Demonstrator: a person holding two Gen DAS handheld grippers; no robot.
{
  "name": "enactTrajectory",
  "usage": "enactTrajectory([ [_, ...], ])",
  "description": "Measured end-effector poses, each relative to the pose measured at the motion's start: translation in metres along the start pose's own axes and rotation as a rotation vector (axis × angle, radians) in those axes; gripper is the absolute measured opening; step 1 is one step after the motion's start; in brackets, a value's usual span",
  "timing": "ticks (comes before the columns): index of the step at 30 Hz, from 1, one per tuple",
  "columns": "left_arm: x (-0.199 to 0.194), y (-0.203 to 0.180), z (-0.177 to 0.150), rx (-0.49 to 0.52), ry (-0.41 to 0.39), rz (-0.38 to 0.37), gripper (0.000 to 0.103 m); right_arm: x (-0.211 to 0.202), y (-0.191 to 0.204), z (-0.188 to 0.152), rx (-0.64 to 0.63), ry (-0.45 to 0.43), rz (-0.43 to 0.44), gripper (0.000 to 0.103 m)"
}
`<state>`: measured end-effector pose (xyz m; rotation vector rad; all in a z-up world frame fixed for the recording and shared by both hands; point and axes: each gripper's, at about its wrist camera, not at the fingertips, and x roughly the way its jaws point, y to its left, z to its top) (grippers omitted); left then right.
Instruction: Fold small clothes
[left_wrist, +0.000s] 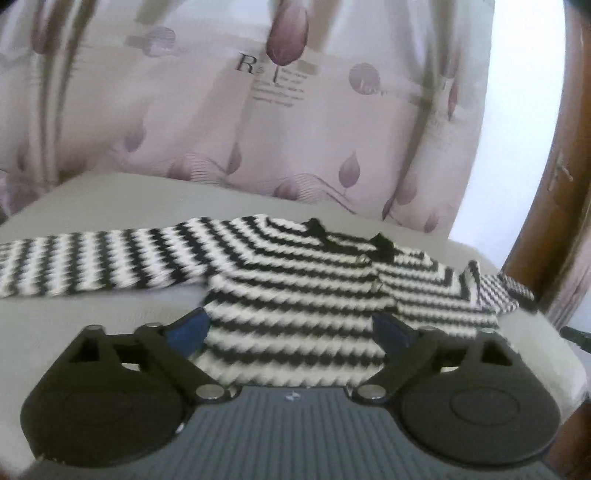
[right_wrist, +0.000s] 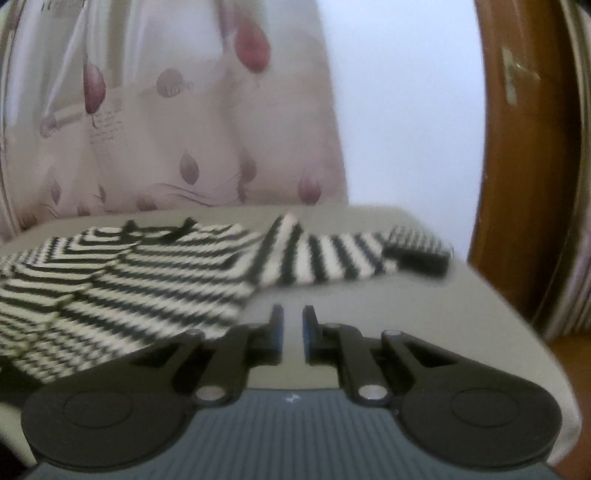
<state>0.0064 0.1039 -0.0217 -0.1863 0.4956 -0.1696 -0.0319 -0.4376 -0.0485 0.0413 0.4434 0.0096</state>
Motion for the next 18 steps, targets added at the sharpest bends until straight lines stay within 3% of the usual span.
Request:
enactTrajectory([
  [2,0.024,-0.005,0.003,0.000,-0.046,-0.011,0.098,0.030,-0.026,0.011,0.055,-0.004,-0.039,0.016],
  [4,0.055,-0.012,0.006,0.023,-0.066,0.025,0.100,0.059,-0.048,0.018,0.046,0.013,-0.132,0.039],
  [5,0.069,-0.014,0.008,0.031,-0.062,0.037,0.100,0.070,-0.056,0.021,0.030,0.023,-0.176,0.042],
  [9,0.108,-0.023,0.006,0.064,-0.053,0.070,0.100,0.109,-0.084,0.027,-0.075,0.063,-0.240,0.042],
  [11,0.116,-0.022,-0.002,0.059,-0.035,0.070,0.101,0.127,-0.090,0.028,-0.157,0.083,-0.231,0.042],
  [13,0.126,-0.021,-0.007,0.042,0.038,0.067,0.100,0.148,-0.092,0.028,-0.254,0.123,-0.255,0.042],
  [18,0.129,-0.014,-0.009,0.007,0.046,0.052,0.103,0.190,-0.100,0.031,-0.407,0.186,-0.236,0.046],
])
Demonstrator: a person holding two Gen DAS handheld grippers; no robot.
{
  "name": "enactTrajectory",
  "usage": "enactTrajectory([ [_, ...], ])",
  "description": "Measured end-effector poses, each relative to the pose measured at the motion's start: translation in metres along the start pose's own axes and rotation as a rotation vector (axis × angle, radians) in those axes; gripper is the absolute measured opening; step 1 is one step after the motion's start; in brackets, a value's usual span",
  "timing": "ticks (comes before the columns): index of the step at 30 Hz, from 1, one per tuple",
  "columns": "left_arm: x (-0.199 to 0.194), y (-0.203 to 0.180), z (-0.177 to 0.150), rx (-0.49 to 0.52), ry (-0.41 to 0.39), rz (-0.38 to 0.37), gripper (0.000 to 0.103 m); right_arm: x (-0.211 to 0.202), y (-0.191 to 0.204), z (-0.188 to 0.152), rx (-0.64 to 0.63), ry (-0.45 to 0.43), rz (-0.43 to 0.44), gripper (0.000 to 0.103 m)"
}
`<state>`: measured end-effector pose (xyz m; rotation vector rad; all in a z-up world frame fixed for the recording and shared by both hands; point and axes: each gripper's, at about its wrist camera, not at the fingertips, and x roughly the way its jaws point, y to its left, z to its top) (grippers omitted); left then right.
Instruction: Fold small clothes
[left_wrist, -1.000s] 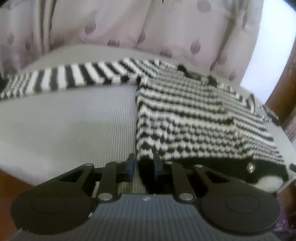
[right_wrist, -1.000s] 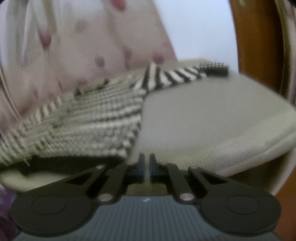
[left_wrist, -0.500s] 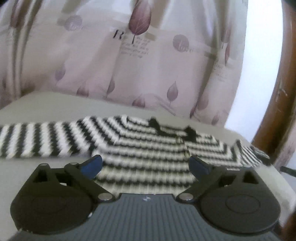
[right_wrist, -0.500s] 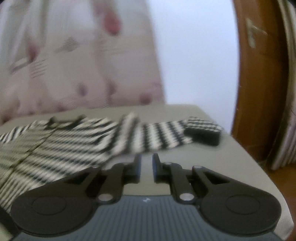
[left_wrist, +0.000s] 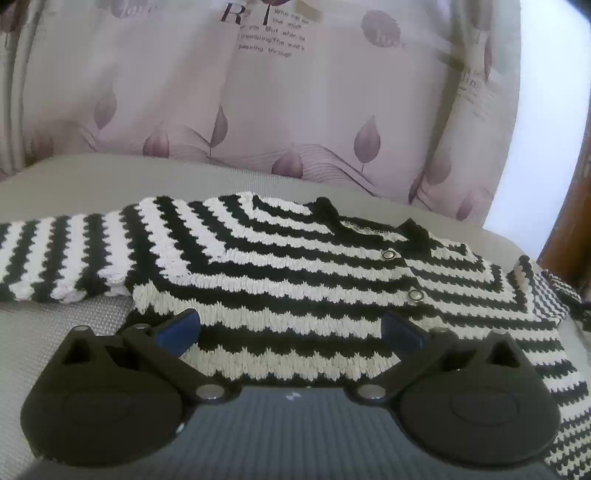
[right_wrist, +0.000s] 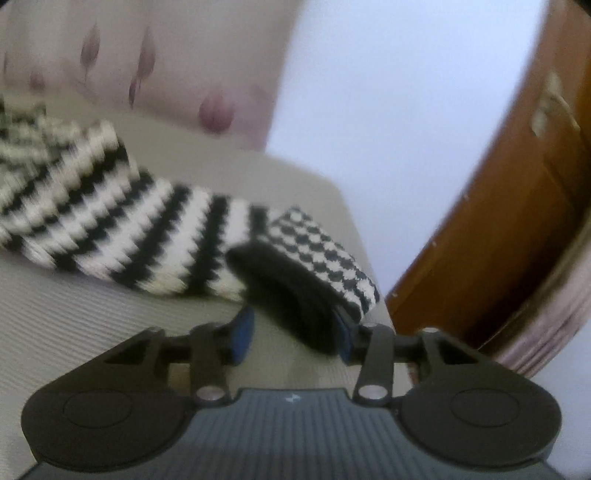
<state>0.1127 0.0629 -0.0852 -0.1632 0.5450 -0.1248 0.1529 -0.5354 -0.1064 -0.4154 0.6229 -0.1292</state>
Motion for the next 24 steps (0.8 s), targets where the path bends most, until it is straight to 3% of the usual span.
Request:
enactTrajectory([
  [1,0.002,0.001,0.000,-0.007,0.013,0.002,0.103,0.007,-0.008,0.006,0.023,0.023,0.025,0.042],
  [2,0.005,0.002,0.000,-0.016,0.027,0.010,0.103,0.011,-0.018,0.013,0.067,0.036,0.023,0.031],
  [3,0.007,0.002,0.001,-0.026,0.036,0.017,0.103,0.014,-0.028,0.018,0.113,0.032,0.009,0.011],
  [7,0.010,0.007,0.002,-0.060,0.052,0.010,0.103,0.012,-0.116,0.039,0.584,-0.070,-0.031,0.011],
  [9,0.010,0.006,0.001,-0.059,0.052,0.014,0.103,0.017,-0.157,0.034,0.788,-0.062,-0.011,0.012],
  [11,0.010,0.005,0.002,-0.051,0.054,0.022,0.103,0.021,-0.183,0.024,0.898,-0.029,-0.053,0.013],
  [12,0.010,0.004,0.002,-0.048,0.055,0.024,0.103,0.022,-0.191,0.016,0.933,-0.001,-0.053,0.025],
  [13,0.010,0.004,0.001,-0.046,0.054,0.024,0.103,0.025,-0.196,0.006,0.971,0.039,-0.018,0.054],
  [15,0.010,0.005,0.001,-0.048,0.054,0.020,0.103,0.023,-0.195,-0.015,1.014,0.042,0.035,0.085],
  [17,0.011,0.006,0.001,-0.052,0.055,0.019,0.103,0.021,-0.187,-0.038,1.013,0.061,0.051,0.084],
  [24,0.013,0.005,0.001,-0.032,0.064,0.030,0.103,0.039,-0.167,-0.102,1.338,0.157,0.256,0.084],
])
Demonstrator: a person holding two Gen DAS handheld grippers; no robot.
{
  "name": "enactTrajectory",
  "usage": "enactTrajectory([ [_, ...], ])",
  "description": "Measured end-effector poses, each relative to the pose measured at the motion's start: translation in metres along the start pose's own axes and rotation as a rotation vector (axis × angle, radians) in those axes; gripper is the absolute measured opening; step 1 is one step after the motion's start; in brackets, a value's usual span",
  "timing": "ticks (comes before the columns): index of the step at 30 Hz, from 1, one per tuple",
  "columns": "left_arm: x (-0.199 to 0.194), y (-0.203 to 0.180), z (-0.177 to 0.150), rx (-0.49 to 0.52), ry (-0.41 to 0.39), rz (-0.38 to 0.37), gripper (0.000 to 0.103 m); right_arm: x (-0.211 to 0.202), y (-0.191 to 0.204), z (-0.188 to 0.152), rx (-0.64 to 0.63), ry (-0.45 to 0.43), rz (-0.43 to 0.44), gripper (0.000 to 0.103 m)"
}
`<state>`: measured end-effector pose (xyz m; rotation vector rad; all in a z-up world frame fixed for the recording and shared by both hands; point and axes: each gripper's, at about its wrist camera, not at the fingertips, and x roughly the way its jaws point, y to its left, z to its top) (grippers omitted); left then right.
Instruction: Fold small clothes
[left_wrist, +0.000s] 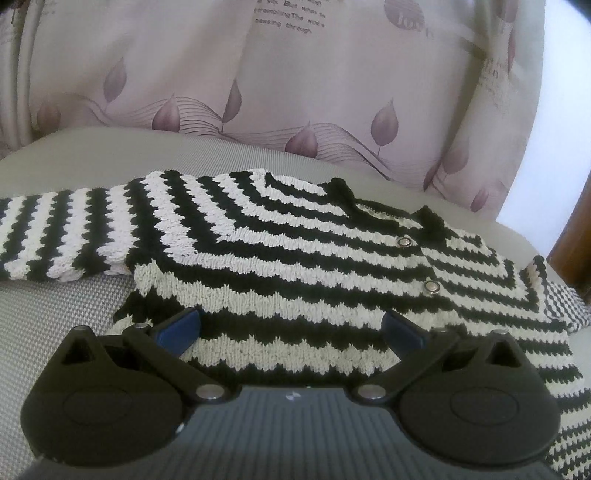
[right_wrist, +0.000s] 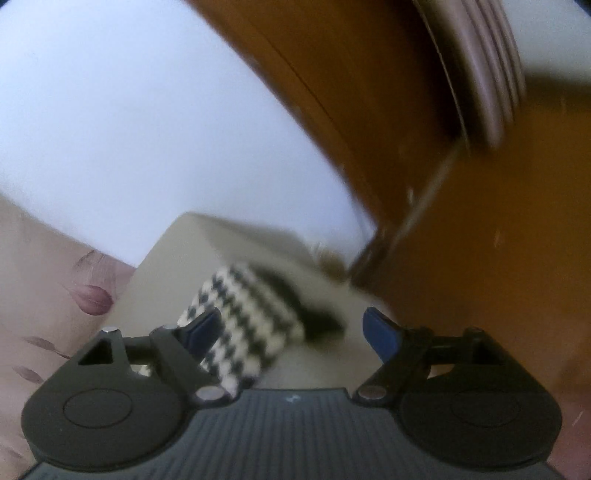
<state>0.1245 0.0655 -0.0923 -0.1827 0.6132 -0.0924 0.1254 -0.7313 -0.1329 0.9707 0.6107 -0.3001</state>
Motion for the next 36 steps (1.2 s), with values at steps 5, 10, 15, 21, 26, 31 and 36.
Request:
enactTrajectory([
  [5,0.002,-0.002,-0.001,0.020,0.007,0.014,0.103,0.028,0.012,0.002,0.022,-0.002,0.042,0.067],
  [10,0.003,-0.003,-0.001,0.035,0.012,0.023,0.103,0.031,0.004,0.010,0.097,-0.096,0.081,0.009],
  [15,0.003,-0.003,-0.001,0.035,0.012,0.023,0.103,0.006,0.005,0.003,0.096,-0.201,0.161,0.008],
  [21,0.003,-0.001,-0.001,0.027,0.008,0.020,0.103,-0.024,0.008,0.002,0.091,-0.242,0.105,0.008],
  [26,-0.004,0.009,-0.002,-0.041,-0.024,0.000,0.103,-0.057,0.032,0.001,0.103,-0.312,0.143,0.008],
  [31,-0.008,0.021,-0.002,-0.122,-0.048,-0.041,0.103,-0.096,0.093,-0.009,0.043,-0.372,0.254,0.008],
  [36,-0.012,0.029,-0.002,-0.174,-0.067,-0.072,0.103,-0.121,0.168,-0.027,-0.053,-0.362,0.384,0.008],
])
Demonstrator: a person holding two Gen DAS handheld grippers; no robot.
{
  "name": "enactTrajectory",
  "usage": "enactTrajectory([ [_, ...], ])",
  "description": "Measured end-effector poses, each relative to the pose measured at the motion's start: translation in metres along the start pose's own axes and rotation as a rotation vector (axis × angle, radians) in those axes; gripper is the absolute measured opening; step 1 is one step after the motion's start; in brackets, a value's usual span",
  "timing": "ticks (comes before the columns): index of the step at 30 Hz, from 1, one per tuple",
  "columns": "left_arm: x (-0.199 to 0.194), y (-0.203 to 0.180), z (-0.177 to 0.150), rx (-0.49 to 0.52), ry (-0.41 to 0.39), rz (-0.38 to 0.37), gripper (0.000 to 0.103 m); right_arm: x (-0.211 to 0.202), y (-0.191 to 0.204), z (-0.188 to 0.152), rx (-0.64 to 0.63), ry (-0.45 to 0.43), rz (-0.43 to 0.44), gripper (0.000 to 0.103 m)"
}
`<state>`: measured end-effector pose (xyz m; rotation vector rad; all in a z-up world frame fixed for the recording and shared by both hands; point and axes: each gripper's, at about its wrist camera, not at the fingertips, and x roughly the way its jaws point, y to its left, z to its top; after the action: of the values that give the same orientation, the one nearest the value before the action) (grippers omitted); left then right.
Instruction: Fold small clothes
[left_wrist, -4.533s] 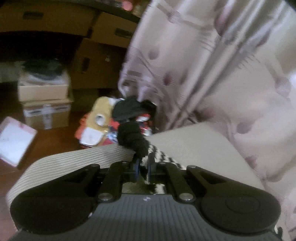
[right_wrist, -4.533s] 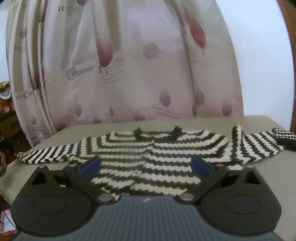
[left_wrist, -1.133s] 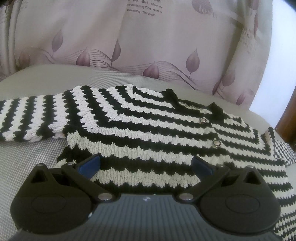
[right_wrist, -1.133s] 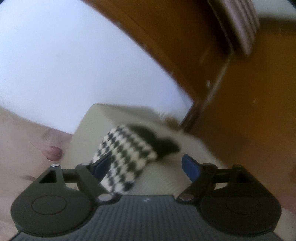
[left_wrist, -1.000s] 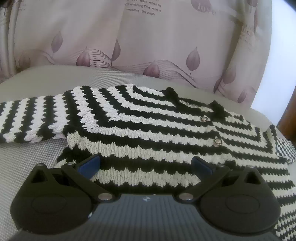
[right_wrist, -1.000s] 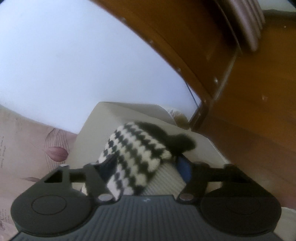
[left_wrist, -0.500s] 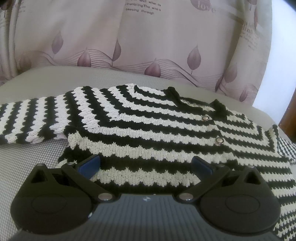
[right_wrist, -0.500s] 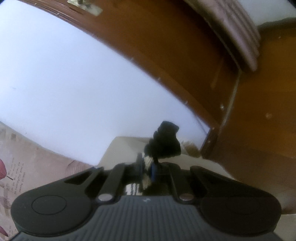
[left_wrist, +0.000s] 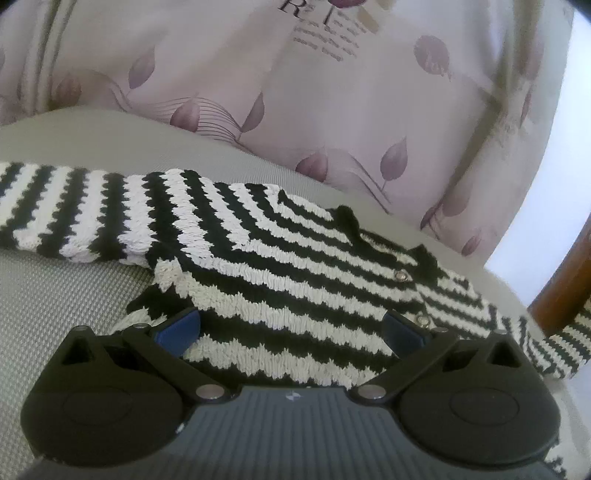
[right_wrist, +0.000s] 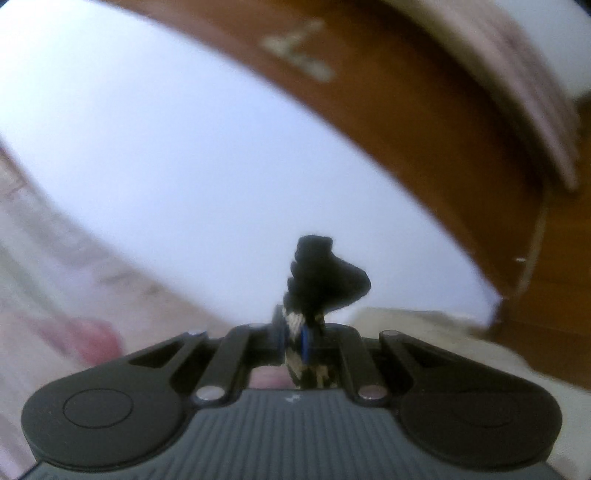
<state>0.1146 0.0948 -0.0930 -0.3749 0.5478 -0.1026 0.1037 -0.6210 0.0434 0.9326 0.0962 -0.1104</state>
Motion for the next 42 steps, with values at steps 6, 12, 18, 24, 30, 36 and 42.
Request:
enactTrajectory([
  [6,-0.006,0.017,0.001,-0.107,-0.036,-0.050,0.103,0.018,0.091,-0.035,-0.036,0.061,0.162,0.008],
  [12,-0.009,0.019,0.002,-0.125,-0.045,-0.055,0.103,0.050,0.165,-0.093,-0.065,0.158,0.283,0.008],
  [18,-0.013,0.025,0.001,-0.160,-0.061,-0.064,0.103,0.076,0.207,-0.157,-0.013,0.252,0.362,0.008],
  [24,-0.013,0.028,0.001,-0.185,-0.072,-0.072,0.103,0.093,0.231,-0.226,0.016,0.355,0.395,0.008],
  [30,-0.014,0.031,0.001,-0.212,-0.083,-0.072,0.103,0.103,0.233,-0.280,0.024,0.450,0.375,0.008],
  [36,-0.014,0.033,0.001,-0.231,-0.090,-0.074,0.103,0.107,0.235,-0.323,-0.009,0.546,0.358,0.008],
  [42,-0.014,0.033,0.000,-0.244,-0.096,-0.071,0.103,0.108,0.240,-0.366,-0.109,0.617,0.339,0.011],
])
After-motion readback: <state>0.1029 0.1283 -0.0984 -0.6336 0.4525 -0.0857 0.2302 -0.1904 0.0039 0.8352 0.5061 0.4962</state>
